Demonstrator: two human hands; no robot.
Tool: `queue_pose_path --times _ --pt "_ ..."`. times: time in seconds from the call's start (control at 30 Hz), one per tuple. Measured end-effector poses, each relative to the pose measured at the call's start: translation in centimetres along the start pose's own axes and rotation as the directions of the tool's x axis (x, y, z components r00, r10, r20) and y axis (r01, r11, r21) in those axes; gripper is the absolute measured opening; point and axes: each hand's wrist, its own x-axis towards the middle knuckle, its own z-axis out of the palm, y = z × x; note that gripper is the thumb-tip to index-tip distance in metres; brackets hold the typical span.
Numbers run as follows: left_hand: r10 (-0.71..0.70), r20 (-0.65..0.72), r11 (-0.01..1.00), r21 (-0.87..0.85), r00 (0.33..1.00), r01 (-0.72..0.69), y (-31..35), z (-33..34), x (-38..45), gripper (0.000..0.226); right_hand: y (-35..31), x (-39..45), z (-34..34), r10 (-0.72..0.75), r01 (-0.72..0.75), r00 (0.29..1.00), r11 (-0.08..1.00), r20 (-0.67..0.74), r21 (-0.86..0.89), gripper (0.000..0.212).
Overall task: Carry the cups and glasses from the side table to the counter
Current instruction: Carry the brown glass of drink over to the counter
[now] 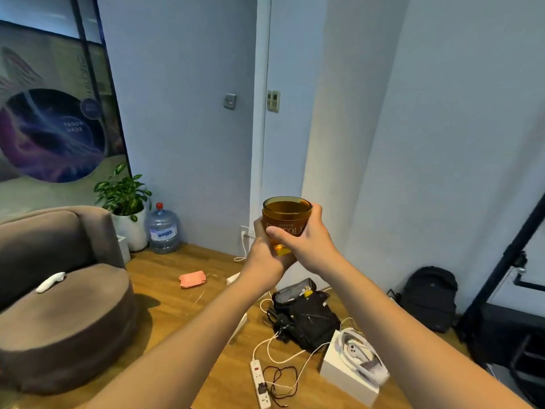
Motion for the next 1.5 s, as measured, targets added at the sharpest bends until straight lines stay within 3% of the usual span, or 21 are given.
queue_pose_path --times 0.3,0.53,0.7,0.83,1.0,1.17,1.33,1.5 --pt "0.112 0.197 0.990 -0.102 0.974 -0.093 3.0 4.6 -1.0 0.077 -1.5 -4.6 -5.8 -0.001 -0.012 0.992 0.995 -0.126 -0.103 0.088" --pt "0.235 0.441 0.968 -0.186 0.866 -0.167 5.3 12.9 -6.2 0.081 -2.9 -14.4 -12.4 0.064 -0.150 0.928 0.966 -0.367 -0.210 0.088" --pt "0.328 0.599 0.939 -0.292 0.731 -0.182 8.6 22.1 -12.9 0.082 -4.6 -24.6 -19.6 0.101 -0.274 0.837 0.928 -0.538 -0.252 0.088" --pt "0.404 0.712 0.905 -0.402 0.574 -0.139 12.9 29.4 -20.8 0.082 -6.9 -34.6 -25.4 0.090 -0.358 0.710 0.900 -0.699 -0.247 0.086" --pt "0.509 0.777 0.855 -0.508 0.370 -0.109 18.1 37.8 -32.5 0.075 -9.8 -48.1 -31.6 0.084 -0.458 0.551 0.862 -0.830 -0.217 0.083" --pt "0.532 0.818 0.838 -0.546 0.222 0.004 23.1 46.2 -46.3 0.075 -12.9 -63.3 -37.5 0.113 -0.541 0.431 0.826 -0.895 -0.156 0.084" --pt "0.533 0.840 0.830 -0.542 0.099 0.131 28.0 52.8 -59.3 0.079 -16.1 -76.3 -42.4 0.083 -0.584 0.294 0.805 -0.952 -0.110 0.081" --pt "0.537 0.843 0.818 -0.527 0.019 0.230 32.0 58.4 -69.3 0.065 -18.0 -86.0 -46.9 0.022 -0.609 0.182 0.787 -0.983 -0.095 0.081"
